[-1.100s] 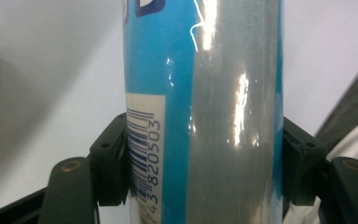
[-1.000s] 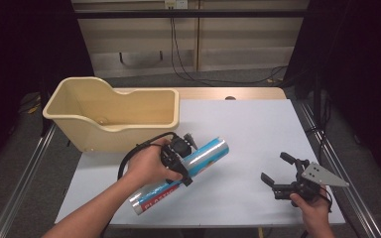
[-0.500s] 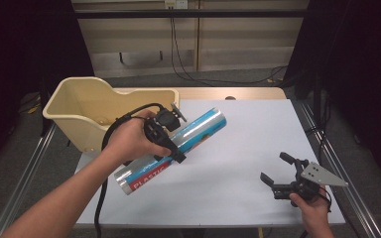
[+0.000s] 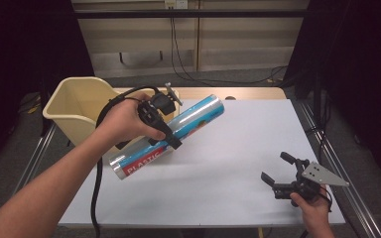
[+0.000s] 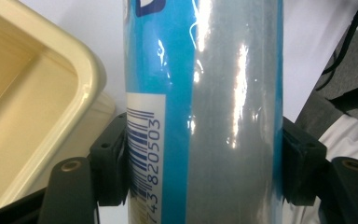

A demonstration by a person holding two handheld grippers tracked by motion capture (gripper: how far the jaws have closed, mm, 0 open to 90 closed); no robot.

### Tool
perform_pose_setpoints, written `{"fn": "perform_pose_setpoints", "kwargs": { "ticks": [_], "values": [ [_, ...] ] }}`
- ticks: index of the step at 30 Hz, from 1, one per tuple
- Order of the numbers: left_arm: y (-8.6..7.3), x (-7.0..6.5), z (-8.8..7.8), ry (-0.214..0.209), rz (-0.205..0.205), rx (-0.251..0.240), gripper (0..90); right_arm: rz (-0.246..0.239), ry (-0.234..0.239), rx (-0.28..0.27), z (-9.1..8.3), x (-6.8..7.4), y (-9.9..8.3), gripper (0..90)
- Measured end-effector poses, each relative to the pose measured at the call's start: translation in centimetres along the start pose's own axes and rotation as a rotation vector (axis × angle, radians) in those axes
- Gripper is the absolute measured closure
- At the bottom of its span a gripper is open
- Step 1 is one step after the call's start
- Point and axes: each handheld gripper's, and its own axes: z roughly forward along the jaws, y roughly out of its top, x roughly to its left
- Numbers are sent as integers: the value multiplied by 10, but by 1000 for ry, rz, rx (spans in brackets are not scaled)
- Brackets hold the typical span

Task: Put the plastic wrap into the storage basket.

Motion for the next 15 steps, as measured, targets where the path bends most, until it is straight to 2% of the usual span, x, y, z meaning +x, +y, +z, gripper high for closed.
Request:
{"fn": "perform_pose_setpoints", "kwargs": {
  "ticks": [5, 7, 11, 15],
  "values": [
    [4, 8, -4, 8, 2, 5, 323, 4, -2, 0, 0, 0, -1, 10],
    [6, 11, -5, 6, -9, 0, 323, 1, -2, 3, 0, -1, -1, 10],
    [10, 19, -9, 17, 16, -3, 323, 2, -3, 3, 0, 0, -1, 10],
    [14, 27, -12, 27, 21, -5, 323, 1, -5, 3, 0, -1, -2, 10]
  ]
}}
